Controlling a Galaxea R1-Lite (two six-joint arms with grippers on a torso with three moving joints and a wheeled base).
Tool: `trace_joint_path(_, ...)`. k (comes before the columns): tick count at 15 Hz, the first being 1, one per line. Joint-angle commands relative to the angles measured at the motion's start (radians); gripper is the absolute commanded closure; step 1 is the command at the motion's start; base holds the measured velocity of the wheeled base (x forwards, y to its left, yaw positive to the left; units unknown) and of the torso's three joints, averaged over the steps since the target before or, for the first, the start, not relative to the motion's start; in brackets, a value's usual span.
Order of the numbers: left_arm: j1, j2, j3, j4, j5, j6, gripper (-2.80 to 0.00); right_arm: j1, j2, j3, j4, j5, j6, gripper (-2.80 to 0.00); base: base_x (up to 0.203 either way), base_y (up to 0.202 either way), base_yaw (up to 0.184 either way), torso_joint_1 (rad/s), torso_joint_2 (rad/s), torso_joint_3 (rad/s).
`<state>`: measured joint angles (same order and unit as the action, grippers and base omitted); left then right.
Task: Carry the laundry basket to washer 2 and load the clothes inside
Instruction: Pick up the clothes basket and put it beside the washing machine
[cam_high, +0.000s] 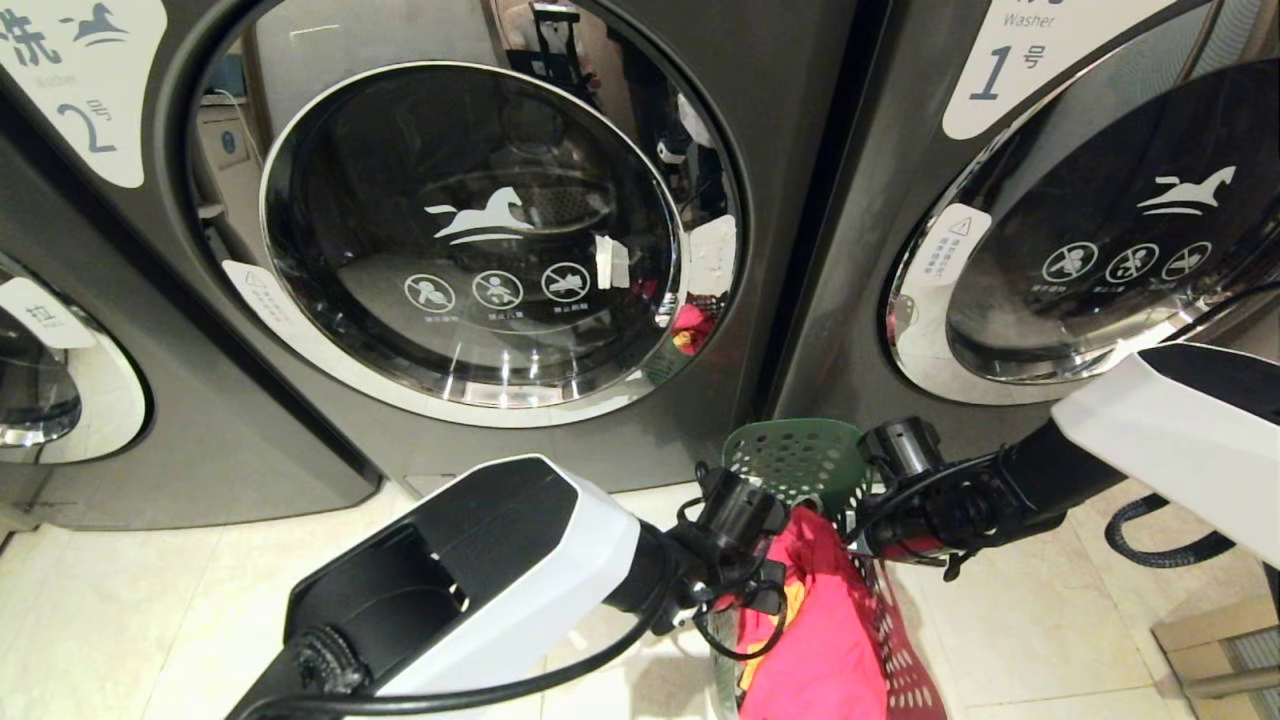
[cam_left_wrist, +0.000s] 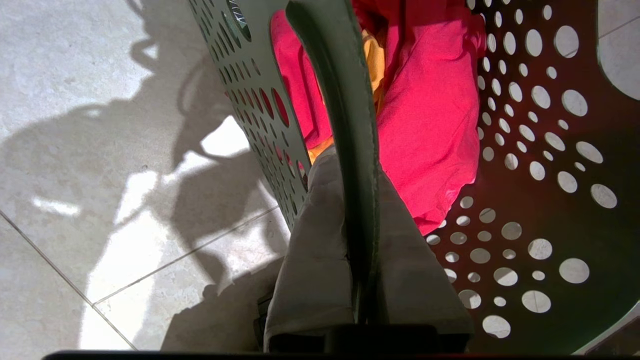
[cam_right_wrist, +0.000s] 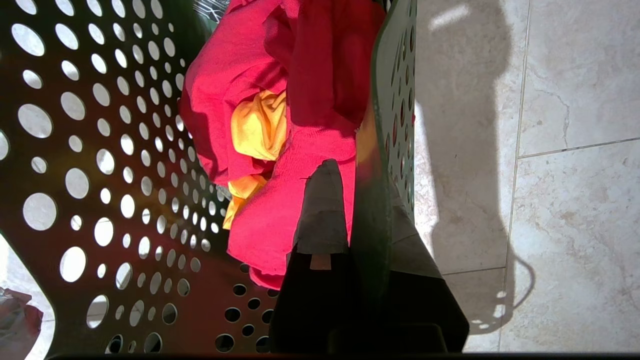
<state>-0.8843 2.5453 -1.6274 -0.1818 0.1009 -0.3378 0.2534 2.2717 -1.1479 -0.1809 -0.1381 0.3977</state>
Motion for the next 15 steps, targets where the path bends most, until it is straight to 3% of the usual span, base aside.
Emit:
trace_joint_path(1,-0.001,0.002,-0.002,-0.009,0.001,-0.001,-2.8,0.0,0.002,0.005,-0.002,-0.002,0.003,0.0,0.0,0.0,0.0,0.0,0.0,0.0)
trace_joint_path(4,-0.002,0.001,-0.003,-0.002,0.016,-0.001,-2.8,0.001,0.0,0.005,-0.002,-0.002,0.003,0.0,0.0,0.0,0.0,0.0,0.0,0.0)
trace_joint_path(11,0.021,-0.047,0.007,0.033,0.178,0.014,-2.8,-0.065,-0.024,0.026,0.001,-0.004,-0.03,0.0,0.0,0.0,0.0,0.0,0.0,0.0)
trace_joint_path(15,0.031,-0.164,0.054,0.09,0.183,0.012,-2.8,-0.143,-0.071,0.052,0.003,-0.004,-0.105,0.0,0.0,0.0,0.0,0.0,0.0,0.0)
